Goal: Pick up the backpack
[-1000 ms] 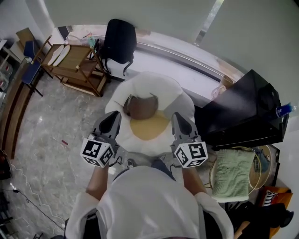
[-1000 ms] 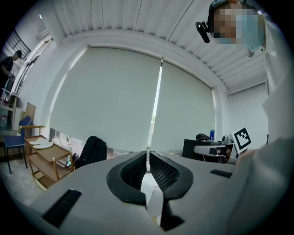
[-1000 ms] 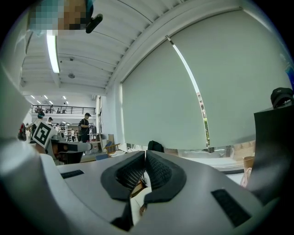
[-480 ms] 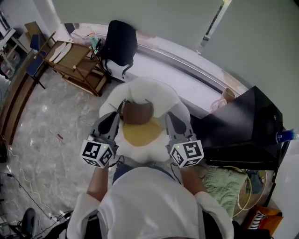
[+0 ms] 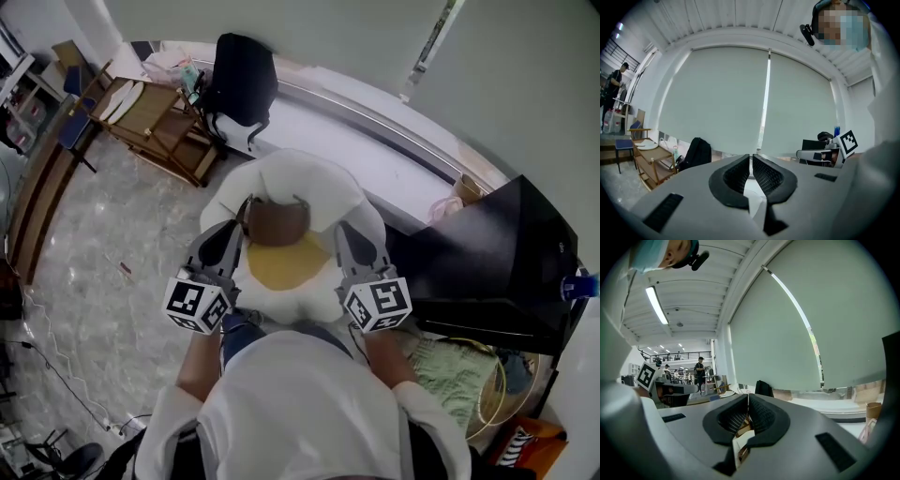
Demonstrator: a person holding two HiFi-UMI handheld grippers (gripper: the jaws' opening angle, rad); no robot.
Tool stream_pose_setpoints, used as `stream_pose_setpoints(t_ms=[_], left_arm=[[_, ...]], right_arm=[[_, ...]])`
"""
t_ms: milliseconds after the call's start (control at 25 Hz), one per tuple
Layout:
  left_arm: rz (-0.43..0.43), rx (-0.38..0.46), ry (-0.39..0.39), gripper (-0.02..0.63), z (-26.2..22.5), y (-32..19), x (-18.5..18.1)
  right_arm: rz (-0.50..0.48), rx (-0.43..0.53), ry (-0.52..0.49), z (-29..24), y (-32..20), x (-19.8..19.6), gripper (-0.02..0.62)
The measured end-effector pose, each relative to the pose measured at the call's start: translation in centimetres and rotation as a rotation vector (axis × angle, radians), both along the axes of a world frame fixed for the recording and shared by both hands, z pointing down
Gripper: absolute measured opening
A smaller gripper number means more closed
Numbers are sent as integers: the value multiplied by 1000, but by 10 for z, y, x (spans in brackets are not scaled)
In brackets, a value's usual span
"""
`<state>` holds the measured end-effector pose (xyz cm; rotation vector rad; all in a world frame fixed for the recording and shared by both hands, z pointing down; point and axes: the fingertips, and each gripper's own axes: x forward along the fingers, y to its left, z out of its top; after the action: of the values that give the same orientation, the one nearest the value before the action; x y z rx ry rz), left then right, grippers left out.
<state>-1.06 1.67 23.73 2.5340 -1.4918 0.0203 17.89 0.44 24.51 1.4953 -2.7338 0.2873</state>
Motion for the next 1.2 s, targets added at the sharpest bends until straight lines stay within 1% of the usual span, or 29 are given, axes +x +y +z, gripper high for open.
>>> stream_pose_setpoints(t_ms=[200, 400, 600, 840, 1040, 1200], left_arm=[[59, -10, -9, 48, 6, -19, -6], [139, -3, -8, 48, 8, -44, -12], [188, -6, -17, 48, 11, -69, -35], [222, -25, -15, 48, 24, -90, -57], [222, -26, -24, 48, 40, -107, -64], [214, -28, -14, 48, 50, -116, -65]], right_arm=[[45, 0, -9, 3, -11, -9, 30], [104, 6, -14, 7, -25, -22, 31], [141, -6, -12, 13, -41, -52, 31], [161, -20, 13, 23, -60, -80, 31], [179, -21, 19, 34, -75, -87, 30], [200, -24, 17, 44, -86, -84, 31]])
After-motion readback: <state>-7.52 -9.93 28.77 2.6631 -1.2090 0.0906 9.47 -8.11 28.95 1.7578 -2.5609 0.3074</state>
